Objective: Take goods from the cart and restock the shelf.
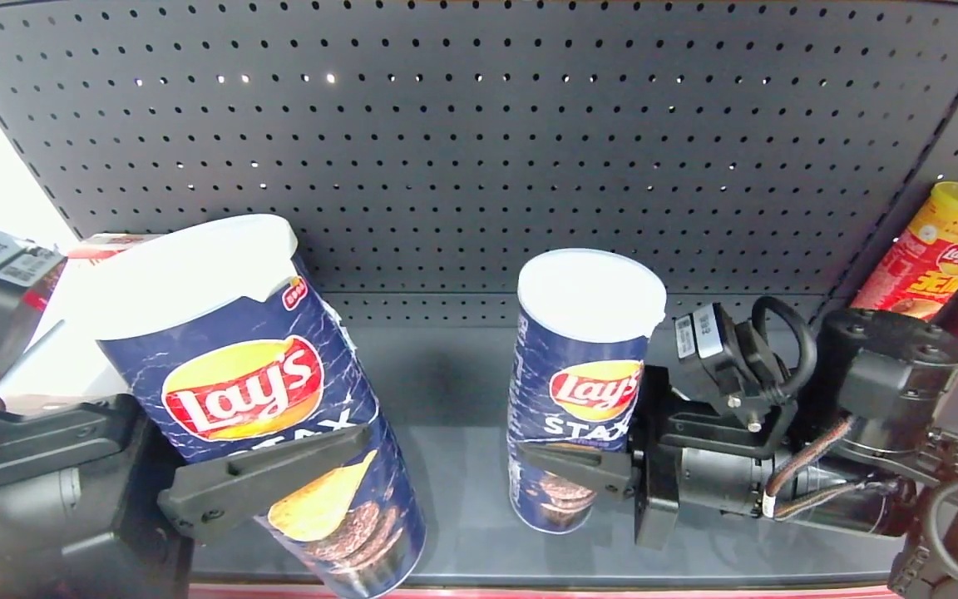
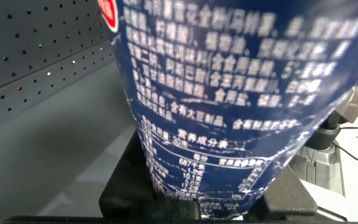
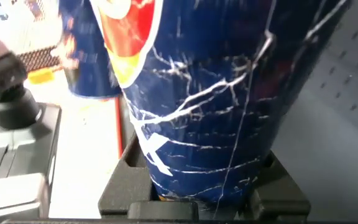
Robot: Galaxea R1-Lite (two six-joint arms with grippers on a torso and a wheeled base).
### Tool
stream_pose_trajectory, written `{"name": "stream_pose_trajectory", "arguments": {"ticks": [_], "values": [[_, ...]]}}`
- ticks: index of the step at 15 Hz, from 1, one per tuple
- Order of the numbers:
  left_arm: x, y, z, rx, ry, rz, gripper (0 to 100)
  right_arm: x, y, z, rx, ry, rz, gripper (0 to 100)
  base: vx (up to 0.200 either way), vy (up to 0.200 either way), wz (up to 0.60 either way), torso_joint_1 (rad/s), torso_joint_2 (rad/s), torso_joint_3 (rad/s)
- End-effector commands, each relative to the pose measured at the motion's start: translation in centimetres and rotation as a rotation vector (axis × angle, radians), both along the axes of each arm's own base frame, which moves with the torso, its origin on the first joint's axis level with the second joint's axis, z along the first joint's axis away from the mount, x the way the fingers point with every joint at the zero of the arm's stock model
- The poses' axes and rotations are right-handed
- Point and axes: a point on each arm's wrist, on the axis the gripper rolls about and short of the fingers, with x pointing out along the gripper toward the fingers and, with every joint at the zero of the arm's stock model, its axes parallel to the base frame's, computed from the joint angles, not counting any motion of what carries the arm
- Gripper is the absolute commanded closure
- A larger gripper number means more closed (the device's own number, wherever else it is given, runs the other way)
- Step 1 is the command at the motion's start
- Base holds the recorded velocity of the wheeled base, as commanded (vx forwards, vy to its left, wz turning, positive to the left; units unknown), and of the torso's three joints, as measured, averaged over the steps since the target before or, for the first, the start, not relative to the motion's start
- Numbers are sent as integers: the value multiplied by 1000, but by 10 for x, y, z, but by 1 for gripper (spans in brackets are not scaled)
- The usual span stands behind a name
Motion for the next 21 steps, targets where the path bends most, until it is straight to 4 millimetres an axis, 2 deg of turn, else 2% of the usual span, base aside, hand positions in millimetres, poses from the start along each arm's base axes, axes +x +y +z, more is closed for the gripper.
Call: {"name": "stream_pose_trajectory", "arguments": {"ticks": [1, 8, 13, 14, 17, 21], "values": [[0, 0, 0, -1, -2, 0, 100, -2, -2, -13, -29, 31, 1, 100, 0, 0, 0, 0, 0, 0], [0, 0, 0, 0, 0, 0, 100, 7, 3, -29, -55, 58, -12, 100, 0, 0, 0, 0, 0, 0], [-1, 1, -2, 2, 5, 2, 100, 10, 5, -33, -59, 58, -28, 100, 0, 0, 0, 0, 0, 0], [-2, 1, -2, 3, 5, 0, 100, 9, 5, -33, -60, 59, -30, 0, 0, 0, 0, 0, 0, 0], [-4, 2, -5, 5, 9, 0, 100, 5, 0, -24, -40, 34, -90, 0, 0, 0, 0, 0, 0, 0], [-7, 4, -5, 3, 7, 0, 100, -32, -34, -3, 10, -15, -124, 0, 0, 0, 0, 0, 0, 0]]}}
